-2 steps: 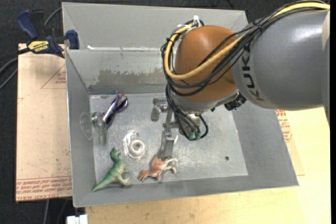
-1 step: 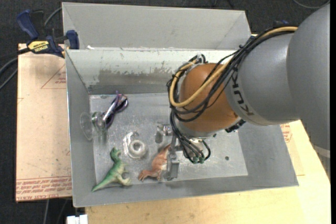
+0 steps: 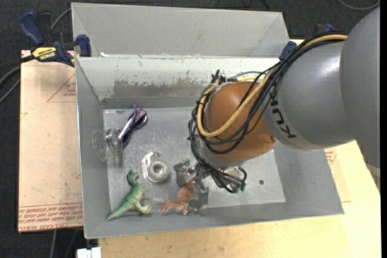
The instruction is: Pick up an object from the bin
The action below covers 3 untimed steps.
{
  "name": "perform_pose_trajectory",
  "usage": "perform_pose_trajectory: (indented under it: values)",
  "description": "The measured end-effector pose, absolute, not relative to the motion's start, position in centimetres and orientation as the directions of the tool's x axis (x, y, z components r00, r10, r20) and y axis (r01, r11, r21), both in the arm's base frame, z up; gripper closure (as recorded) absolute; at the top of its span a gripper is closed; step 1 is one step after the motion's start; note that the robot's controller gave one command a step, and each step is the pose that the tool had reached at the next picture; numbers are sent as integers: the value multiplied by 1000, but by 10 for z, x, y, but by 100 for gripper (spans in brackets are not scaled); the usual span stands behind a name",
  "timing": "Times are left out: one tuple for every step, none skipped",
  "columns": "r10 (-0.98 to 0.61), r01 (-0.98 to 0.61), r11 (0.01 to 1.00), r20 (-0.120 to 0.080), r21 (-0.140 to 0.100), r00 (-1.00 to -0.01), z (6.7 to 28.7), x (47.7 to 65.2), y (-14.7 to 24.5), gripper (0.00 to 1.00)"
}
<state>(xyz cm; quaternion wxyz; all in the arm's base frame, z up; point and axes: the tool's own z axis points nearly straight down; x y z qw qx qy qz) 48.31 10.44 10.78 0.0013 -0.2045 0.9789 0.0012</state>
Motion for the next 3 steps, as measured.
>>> perform_pose_trajectory:
  values:
    - [-399, -399, 917, -2, 2, -917, 108, 483, 104, 100]
    - [-377, -377, 926, -1, 5, -926, 69, 501, 83, 100]
    - [-385, -385, 923, -9, 2, -923, 75, 486, 86, 100]
